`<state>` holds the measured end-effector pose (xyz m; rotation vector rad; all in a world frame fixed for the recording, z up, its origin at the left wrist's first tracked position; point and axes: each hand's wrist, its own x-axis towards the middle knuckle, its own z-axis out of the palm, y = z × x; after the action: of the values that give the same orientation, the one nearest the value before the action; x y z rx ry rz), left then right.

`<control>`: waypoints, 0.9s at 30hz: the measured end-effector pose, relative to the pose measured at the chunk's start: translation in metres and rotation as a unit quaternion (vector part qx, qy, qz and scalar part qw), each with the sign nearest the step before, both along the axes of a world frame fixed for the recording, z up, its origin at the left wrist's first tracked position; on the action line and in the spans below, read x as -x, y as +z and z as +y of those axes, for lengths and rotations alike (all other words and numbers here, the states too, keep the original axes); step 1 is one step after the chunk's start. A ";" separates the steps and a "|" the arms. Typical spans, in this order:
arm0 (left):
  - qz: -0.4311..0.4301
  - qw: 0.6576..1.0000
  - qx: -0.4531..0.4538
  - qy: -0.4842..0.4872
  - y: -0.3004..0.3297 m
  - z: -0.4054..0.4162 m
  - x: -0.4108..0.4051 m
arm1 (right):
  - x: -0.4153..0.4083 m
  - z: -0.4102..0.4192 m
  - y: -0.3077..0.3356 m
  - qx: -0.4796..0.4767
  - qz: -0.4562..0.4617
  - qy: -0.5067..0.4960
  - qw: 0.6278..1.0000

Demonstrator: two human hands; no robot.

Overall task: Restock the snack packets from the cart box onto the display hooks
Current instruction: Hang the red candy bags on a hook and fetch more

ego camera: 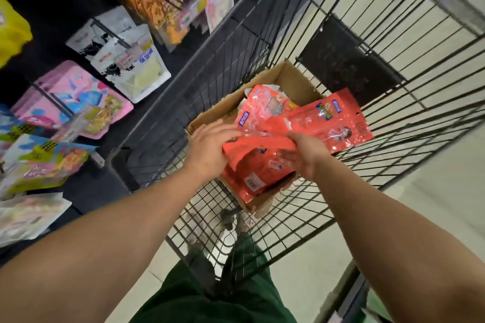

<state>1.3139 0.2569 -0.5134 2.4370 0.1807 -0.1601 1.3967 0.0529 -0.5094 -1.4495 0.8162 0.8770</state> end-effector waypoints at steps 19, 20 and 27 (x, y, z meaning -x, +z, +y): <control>0.140 0.916 0.246 0.282 0.016 -0.001 -0.042 | 0.003 -0.027 -0.071 0.290 -0.083 0.287 0.909; 0.144 0.909 0.253 0.297 0.019 0.000 -0.041 | 0.002 -0.026 -0.064 0.260 -0.096 0.267 0.923; 0.108 0.860 0.313 0.389 0.052 0.014 -0.021 | -0.002 0.005 0.006 0.027 -0.191 0.170 0.966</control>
<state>1.3351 0.2712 -0.4616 1.5401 1.0222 -0.1013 1.3988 0.0583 -0.5037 -1.7692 0.3081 0.7918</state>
